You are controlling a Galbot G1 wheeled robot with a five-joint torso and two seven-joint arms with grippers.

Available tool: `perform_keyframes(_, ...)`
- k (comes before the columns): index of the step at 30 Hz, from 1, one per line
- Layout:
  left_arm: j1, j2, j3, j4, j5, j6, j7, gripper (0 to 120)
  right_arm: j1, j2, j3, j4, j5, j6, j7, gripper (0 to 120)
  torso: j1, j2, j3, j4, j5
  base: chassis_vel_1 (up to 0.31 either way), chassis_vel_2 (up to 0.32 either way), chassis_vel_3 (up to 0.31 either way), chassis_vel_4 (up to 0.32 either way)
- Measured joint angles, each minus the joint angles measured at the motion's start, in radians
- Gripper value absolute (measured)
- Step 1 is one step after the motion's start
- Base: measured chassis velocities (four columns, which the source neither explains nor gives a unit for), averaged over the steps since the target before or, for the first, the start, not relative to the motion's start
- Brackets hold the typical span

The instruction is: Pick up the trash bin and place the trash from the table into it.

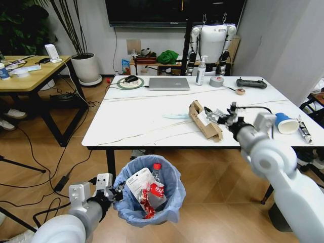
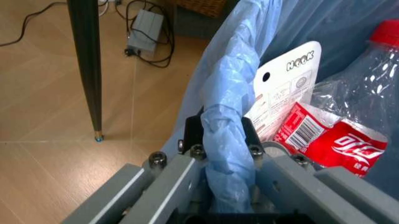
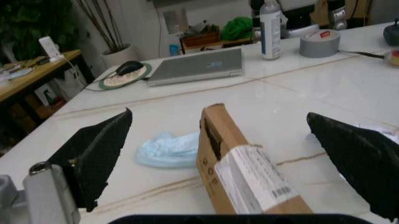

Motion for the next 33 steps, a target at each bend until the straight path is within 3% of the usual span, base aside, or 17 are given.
perform_keyframes(4, 0.000, 0.001, -0.001, 0.000, -0.003, 0.000, 0.000, 0, 0.156, 0.021, -0.073, -0.147, 0.039, -0.022, 0.004, 100, 0.000, 0.000, 0.000, 0.0003, 0.0000, 0.000, 0.000, 0.000, 0.000)
perform_keyframes(8, -0.009, 0.001, -0.001, 0.000, -0.010, 0.000, 0.001, 0, 0.214, 0.034, -0.120, -0.220, 0.041, -0.045, -0.062, 100, 0.000, 0.000, 0.000, 0.0003, -0.0002, 0.000, 0.000, 0.000, 0.000)
perform_keyframes(13, -0.014, -0.003, -0.001, 0.000, -0.013, 0.000, 0.004, 0, 0.193, 0.007, -0.131, -0.272, 0.004, -0.081, -0.182, 100, 0.000, 0.000, 0.000, 0.0000, 0.0000, 0.000, 0.000, 0.000, 0.000)
perform_keyframes(20, -0.016, -0.004, 0.000, 0.000, -0.010, 0.000, 0.016, 0, 0.184, -0.019, -0.132, -0.322, 0.007, -0.127, -0.211, 100, 0.000, 0.000, 0.000, -0.0001, 0.0001, 0.000, 0.000, 0.000, 0.000)
perform_keyframes(33, -0.022, -0.010, -0.004, 0.000, -0.011, 0.000, 0.028, 0, 0.224, -0.001, -0.166, -0.436, 0.025, -0.134, -0.232, 100, 0.000, 0.000, 0.000, 0.0002, 0.0000, 0.000, 0.000, 0.000, 0.000)
